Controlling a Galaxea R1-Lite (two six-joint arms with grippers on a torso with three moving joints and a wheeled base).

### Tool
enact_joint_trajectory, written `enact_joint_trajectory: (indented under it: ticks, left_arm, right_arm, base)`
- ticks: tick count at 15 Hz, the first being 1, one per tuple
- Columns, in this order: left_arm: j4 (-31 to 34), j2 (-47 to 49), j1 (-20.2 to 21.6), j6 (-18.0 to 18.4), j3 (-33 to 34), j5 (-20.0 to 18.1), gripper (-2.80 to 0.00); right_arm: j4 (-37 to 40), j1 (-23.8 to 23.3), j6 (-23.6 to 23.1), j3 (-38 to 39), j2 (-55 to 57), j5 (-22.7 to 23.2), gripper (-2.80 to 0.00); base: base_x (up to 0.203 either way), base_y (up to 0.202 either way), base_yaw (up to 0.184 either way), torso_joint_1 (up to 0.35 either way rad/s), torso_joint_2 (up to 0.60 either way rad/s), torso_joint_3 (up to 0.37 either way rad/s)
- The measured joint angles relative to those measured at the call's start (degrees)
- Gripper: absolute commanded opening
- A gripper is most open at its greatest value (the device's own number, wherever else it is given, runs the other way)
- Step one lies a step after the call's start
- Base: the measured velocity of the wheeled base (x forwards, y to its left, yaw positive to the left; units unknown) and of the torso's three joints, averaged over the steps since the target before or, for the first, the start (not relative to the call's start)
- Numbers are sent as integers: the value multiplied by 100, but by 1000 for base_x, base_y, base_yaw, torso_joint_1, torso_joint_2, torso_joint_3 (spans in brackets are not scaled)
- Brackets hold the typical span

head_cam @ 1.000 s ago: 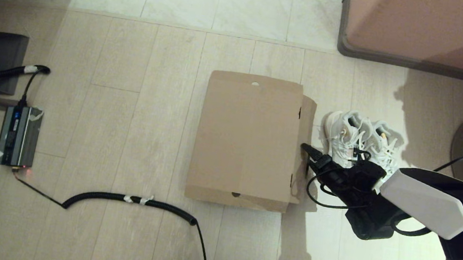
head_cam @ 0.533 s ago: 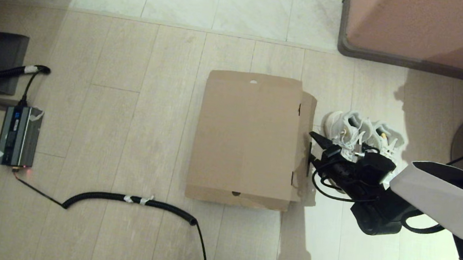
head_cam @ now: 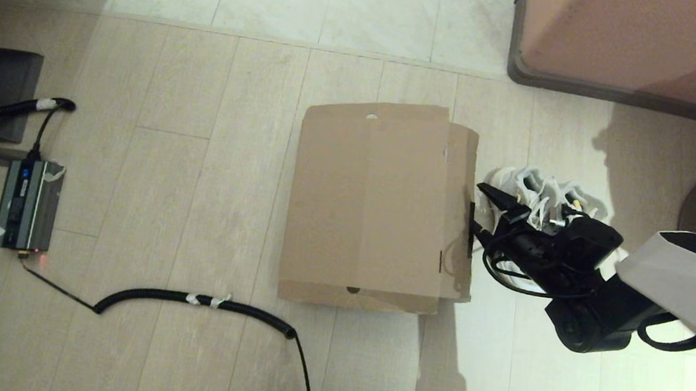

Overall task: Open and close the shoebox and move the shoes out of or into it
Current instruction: Open the shoe box

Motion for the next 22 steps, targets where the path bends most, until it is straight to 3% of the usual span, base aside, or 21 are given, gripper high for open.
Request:
enact_joint_trajectory:
  ticks: [12,17,22]
  left_arm:
    - [0,1,0,2,0,0,-280]
    - [0,1,0,2,0,-2,-280]
    - [0,4,0,2,0,0,-280]
  right_arm:
    - [2,46,685,170,-1004,52,0]
    - [-1,360,1107,150,-1546,39,0]
    - [1,748,1194,158,-1859,37,0]
  base:
    - [0,0,0,0,0,0]
    - [0,0,0,0,0,0]
    - [0,0,0,0,0,0]
